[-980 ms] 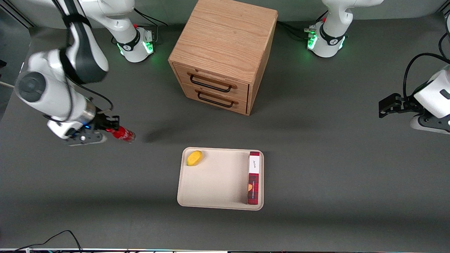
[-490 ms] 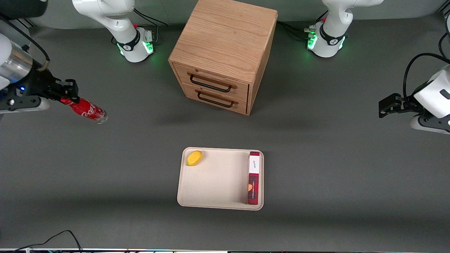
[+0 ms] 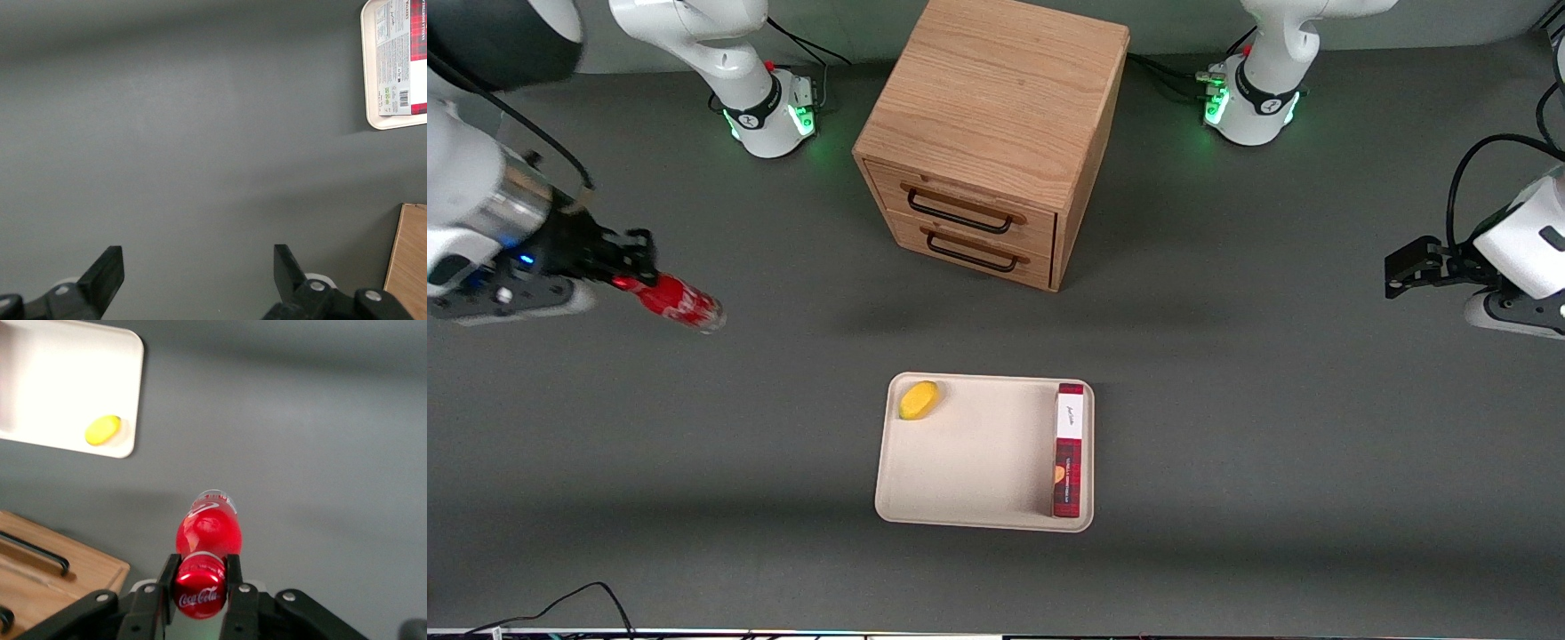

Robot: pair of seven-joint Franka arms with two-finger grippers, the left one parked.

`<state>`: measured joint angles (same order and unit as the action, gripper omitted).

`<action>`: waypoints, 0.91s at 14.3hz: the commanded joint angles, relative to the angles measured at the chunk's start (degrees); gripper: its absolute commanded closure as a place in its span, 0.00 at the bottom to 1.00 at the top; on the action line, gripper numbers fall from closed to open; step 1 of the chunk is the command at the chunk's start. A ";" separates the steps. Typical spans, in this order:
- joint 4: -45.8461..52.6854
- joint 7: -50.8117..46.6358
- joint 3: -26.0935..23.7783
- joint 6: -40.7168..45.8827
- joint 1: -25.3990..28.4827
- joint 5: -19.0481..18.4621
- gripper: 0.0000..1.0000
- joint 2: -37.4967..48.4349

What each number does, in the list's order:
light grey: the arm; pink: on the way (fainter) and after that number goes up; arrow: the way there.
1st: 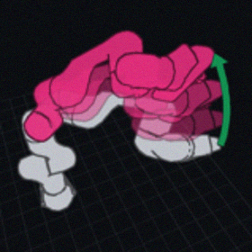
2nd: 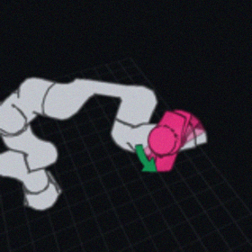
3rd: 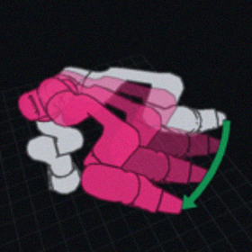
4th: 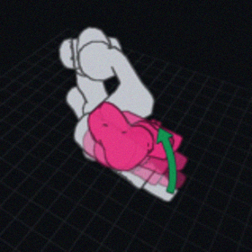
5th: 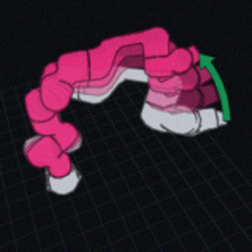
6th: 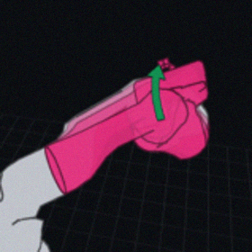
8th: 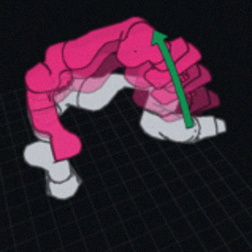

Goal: Place coke bottle on tray
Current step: 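Carry the held bottle over the white tray beside the mango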

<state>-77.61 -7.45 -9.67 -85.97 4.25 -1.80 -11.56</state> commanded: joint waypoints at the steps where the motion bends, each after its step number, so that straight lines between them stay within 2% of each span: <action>1: 10.43 -2.57 0.26 -2.44 6.45 -1.36 1.00 -10.82; 3: 15.19 -2.48 0.27 -5.42 8.92 -1.80 1.00 -16.89; 8: 15.91 -2.83 0.62 -22.02 13.06 -2.06 1.00 -28.23; 13: 16.88 -3.18 6.67 -31.53 18.24 -2.06 1.00 -35.02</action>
<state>-64.79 -9.11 -5.86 -116.59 19.83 -2.80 -44.27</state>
